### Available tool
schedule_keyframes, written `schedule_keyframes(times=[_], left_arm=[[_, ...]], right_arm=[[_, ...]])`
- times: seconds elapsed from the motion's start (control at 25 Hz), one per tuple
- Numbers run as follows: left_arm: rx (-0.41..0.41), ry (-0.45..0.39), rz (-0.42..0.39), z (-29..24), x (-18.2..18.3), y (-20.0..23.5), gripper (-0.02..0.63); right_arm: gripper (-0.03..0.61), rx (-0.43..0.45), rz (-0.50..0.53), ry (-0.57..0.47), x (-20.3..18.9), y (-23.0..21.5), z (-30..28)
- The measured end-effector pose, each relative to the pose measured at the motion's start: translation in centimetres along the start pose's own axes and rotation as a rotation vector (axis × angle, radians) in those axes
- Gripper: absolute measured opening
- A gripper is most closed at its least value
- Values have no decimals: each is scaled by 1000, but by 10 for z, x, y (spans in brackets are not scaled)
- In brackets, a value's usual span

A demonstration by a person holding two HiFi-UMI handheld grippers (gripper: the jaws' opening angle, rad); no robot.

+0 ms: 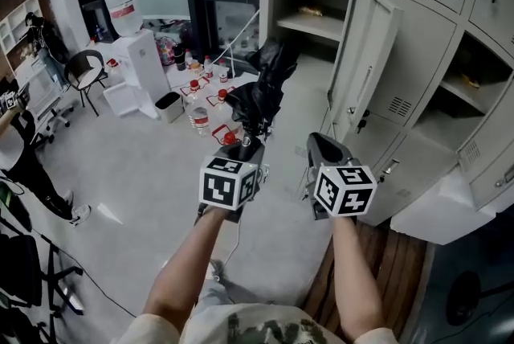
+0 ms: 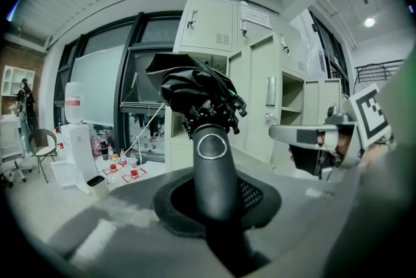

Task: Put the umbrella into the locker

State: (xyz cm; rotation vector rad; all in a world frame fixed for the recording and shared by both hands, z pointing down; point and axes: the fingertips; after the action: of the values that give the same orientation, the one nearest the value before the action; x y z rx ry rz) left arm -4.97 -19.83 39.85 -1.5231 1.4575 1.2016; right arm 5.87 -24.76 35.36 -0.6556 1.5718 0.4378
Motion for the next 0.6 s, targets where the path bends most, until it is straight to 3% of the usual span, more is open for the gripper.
schedule_keyframes(times=[0.28,0.6], left_arm=[[-97,22,-18,-35,23,64,72],[-244,49,-69,-68,46,108,72]], right_arm=[[-3,-111,7,1,13,7,-61],[-3,-273,15,-12,35,7,-101]])
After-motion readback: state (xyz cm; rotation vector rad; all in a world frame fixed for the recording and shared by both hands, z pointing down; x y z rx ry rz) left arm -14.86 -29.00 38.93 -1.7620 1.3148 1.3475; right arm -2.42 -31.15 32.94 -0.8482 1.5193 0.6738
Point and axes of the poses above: the fingertips, and each gripper's own axes: z backward along the fingers, y to its left, x out of its top, and after that the axes turned 1 degree about -x, right-handed
